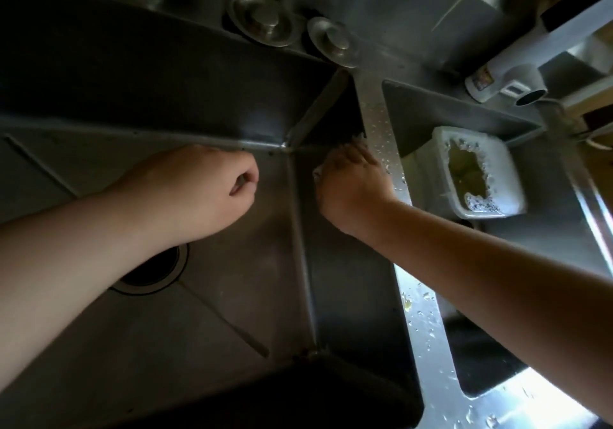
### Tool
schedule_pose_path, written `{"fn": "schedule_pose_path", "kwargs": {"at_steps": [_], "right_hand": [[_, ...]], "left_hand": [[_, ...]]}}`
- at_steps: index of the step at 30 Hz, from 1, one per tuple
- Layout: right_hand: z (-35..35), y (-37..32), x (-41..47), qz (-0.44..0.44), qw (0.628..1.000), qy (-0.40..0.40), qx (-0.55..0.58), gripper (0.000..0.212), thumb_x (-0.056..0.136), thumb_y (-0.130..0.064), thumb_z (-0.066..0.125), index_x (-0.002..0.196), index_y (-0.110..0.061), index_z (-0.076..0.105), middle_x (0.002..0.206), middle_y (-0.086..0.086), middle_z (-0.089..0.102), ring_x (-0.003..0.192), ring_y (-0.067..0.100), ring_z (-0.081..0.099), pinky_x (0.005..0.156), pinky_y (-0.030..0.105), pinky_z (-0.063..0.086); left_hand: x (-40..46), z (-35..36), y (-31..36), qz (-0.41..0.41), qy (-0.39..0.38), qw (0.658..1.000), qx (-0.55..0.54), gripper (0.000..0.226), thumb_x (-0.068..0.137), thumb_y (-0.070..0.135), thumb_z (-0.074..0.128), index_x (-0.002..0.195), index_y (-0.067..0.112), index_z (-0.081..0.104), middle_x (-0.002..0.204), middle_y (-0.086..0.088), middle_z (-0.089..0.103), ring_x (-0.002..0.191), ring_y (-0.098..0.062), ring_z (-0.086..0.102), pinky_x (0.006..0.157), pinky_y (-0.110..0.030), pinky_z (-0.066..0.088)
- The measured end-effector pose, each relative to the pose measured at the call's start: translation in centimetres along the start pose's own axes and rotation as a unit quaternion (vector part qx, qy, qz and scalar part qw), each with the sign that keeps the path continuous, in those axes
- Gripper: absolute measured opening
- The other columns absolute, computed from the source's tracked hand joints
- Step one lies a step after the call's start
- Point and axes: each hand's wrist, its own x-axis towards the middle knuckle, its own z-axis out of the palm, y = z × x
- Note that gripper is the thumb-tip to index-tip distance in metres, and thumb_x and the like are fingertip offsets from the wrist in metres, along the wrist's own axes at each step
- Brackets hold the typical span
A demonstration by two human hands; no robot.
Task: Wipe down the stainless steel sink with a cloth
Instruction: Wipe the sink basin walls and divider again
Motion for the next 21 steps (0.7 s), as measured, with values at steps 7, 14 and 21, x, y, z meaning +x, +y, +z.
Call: {"fn": "schedule_pose_path", "kwargs": {"at_steps": [7,14,21], "right_hand": [[-4.9,7.6,-0.2,0.201,0.850,0.176,0.455,0.041,0.097,-0.030,0.038,0.099,0.003,0.062,0.104,0.026,0.063,0.098,0.040,0.058,0.070,0.035,0.044],[-0.8,8.8,4.4,0.079,0.862,0.094,0.491,0.040,0.099,-0.033,0.039,0.130,-0.012,0.053,0.121,0.011,0.059,0.116,0.021,0.050,0.098,0.021,0.030],[2.3,7.8,-1.6,-0.128,0.921,0.110,0.350,0.040,0.098,-0.020,0.042,0.137,-0.010,0.043,0.153,0.009,0.025,0.143,0.014,0.010,0.106,0.004,-0.009]], "left_hand": [[1.0,0.5,2.2,0.006,-0.017,1.000,-0.020,0.016,0.085,0.033,0.049,0.095,0.028,0.062,0.085,0.004,0.065,0.077,-0.016,0.057,0.065,-0.028,0.043],[2.9,0.6,5.2,0.000,-0.006,1.000,-0.024,0.012,0.086,0.032,0.051,0.091,0.029,0.062,0.087,0.005,0.066,0.084,-0.018,0.060,0.070,-0.030,0.047],[3.8,0.7,6.5,-0.018,-0.029,0.999,-0.017,0.009,0.088,0.032,0.049,0.090,0.032,0.058,0.077,0.012,0.056,0.080,-0.016,0.057,0.063,-0.026,0.039]]}}
